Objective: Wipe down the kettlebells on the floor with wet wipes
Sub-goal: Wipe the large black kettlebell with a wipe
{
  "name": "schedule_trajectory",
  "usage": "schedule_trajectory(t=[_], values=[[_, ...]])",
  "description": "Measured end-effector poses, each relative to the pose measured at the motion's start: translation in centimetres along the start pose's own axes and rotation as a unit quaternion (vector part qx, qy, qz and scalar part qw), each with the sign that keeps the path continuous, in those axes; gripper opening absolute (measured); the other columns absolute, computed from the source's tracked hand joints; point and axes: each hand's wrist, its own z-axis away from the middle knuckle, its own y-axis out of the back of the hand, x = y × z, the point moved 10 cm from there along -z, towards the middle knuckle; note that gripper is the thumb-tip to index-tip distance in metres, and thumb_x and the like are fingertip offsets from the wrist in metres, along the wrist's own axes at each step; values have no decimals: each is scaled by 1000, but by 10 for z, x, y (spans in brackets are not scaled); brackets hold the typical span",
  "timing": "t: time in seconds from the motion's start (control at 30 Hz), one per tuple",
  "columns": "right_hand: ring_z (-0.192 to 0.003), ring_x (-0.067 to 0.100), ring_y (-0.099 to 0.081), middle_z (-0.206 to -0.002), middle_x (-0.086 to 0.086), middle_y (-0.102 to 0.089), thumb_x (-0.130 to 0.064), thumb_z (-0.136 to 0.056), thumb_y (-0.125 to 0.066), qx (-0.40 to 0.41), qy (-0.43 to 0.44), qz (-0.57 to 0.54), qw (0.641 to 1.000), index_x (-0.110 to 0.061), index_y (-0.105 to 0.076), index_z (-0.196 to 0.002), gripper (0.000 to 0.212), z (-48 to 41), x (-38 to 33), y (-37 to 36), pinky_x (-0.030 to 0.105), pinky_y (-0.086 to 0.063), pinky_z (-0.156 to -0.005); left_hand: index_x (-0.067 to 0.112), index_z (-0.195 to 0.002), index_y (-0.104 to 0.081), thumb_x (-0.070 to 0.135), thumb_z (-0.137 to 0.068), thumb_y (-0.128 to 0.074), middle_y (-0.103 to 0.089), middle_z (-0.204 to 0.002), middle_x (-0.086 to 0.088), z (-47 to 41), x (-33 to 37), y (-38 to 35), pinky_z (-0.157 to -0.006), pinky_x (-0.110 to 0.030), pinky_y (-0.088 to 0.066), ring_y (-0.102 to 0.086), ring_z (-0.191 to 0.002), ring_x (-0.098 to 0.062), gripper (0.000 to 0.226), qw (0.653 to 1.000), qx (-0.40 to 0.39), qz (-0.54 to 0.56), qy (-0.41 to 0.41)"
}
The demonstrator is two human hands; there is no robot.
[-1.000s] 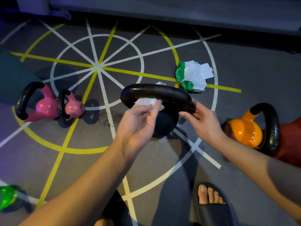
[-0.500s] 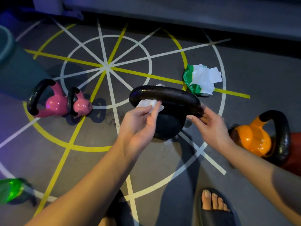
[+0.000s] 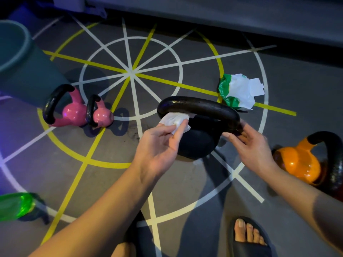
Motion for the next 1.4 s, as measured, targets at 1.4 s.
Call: schedule_trajectory(t=[1.4], values=[[-121, 12, -66, -132, 1, -69, -8, -107, -48, 118, -185, -578, 786, -20, -56, -141, 36, 34, -72, -151, 61, -51, -101, 47, -139, -58, 51, -105, -47, -65, -134, 19, -35, 92, -55, -109, -29, -43, -54, -129, 0, 37, 525, -174, -789, -266]])
